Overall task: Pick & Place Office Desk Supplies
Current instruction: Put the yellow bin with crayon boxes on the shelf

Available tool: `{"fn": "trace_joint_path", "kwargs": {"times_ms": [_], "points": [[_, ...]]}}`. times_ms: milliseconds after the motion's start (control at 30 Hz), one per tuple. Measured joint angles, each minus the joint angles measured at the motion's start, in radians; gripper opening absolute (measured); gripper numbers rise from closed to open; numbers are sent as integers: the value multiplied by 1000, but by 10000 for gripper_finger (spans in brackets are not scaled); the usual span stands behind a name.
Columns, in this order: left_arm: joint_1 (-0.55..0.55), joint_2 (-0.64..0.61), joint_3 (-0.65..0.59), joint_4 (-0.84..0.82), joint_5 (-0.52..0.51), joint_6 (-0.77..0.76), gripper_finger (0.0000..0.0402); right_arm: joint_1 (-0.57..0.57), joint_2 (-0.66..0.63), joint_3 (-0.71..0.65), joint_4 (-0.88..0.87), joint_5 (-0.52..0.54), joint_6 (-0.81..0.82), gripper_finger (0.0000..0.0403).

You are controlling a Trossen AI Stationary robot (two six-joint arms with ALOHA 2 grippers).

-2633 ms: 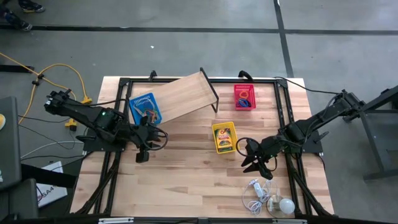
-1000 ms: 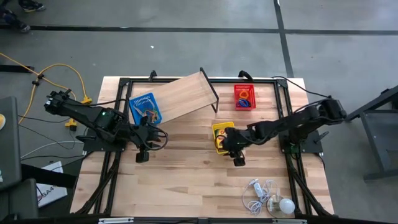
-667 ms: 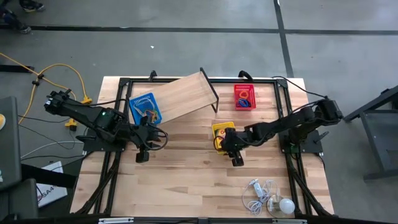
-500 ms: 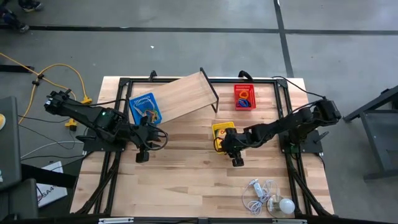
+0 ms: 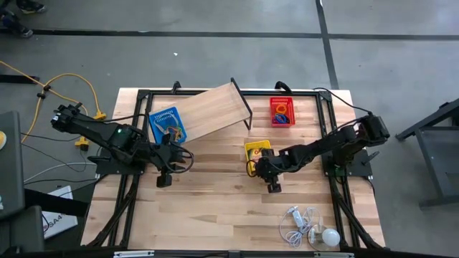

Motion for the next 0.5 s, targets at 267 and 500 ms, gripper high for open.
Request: {"fn": "trace_joint_path", "kwargs": {"times_ms": [267, 500], "points": [[0, 0, 0, 0, 0, 0, 94, 0, -1, 0, -7, 10, -1, 53], [0, 0, 0, 0, 0, 0, 94, 0, -2, 0, -14, 16, -6, 7]]}}
